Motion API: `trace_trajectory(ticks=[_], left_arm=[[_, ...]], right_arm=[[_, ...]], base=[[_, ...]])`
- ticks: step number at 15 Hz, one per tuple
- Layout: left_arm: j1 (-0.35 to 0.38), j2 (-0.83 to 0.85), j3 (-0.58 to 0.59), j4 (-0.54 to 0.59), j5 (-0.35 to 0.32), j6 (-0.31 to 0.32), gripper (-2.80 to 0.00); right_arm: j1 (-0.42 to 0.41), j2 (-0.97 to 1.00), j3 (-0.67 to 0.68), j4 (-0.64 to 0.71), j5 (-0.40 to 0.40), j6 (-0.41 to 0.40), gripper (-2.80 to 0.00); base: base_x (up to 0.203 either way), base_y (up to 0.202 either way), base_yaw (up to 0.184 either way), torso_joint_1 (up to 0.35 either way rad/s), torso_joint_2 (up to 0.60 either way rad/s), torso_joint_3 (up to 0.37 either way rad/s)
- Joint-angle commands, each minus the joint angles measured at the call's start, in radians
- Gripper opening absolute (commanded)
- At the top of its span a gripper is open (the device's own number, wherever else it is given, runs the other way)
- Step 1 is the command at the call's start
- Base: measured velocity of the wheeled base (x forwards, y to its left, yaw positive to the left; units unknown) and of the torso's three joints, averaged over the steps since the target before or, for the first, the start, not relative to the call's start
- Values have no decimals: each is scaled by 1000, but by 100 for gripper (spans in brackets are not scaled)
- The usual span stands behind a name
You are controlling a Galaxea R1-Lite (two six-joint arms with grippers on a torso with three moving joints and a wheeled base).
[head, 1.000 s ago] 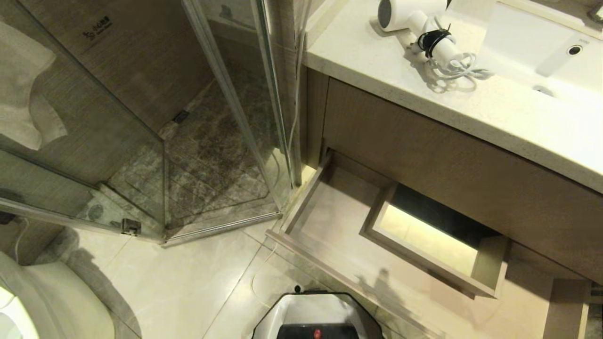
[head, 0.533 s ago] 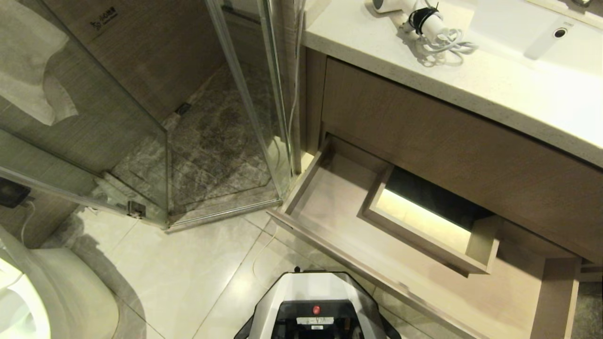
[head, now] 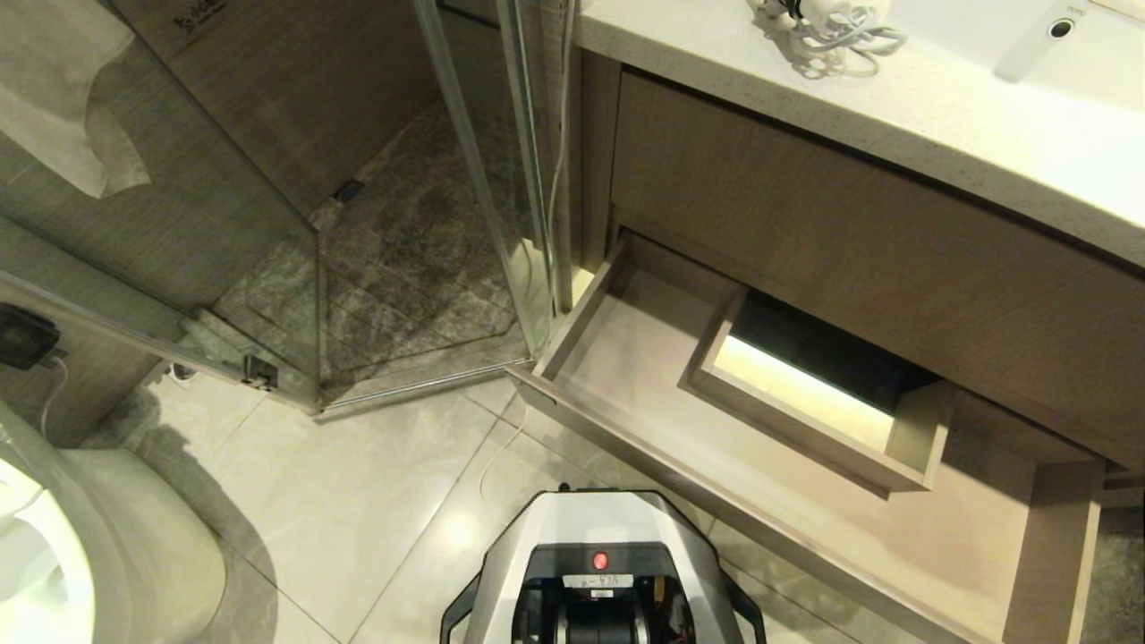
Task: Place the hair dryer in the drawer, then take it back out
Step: Close the drawer
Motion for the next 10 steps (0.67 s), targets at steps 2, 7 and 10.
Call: trace_trajectory(ticks=[2, 7, 10], left_arm=[[0, 0, 2, 0, 0, 0, -280], [0, 0, 2, 0, 0, 0, -280], [0, 0, 2, 0, 0, 0, -280]], right_arm=[[1, -8, 10, 1, -2, -3, -280], [1, -8, 10, 1, -2, -3, -280], [0, -22, 50, -15, -3, -3, -280]], base=[[0, 0, 0, -204, 342, 122], [0, 0, 0, -234, 369, 132], [0, 0, 0, -299, 454, 148]])
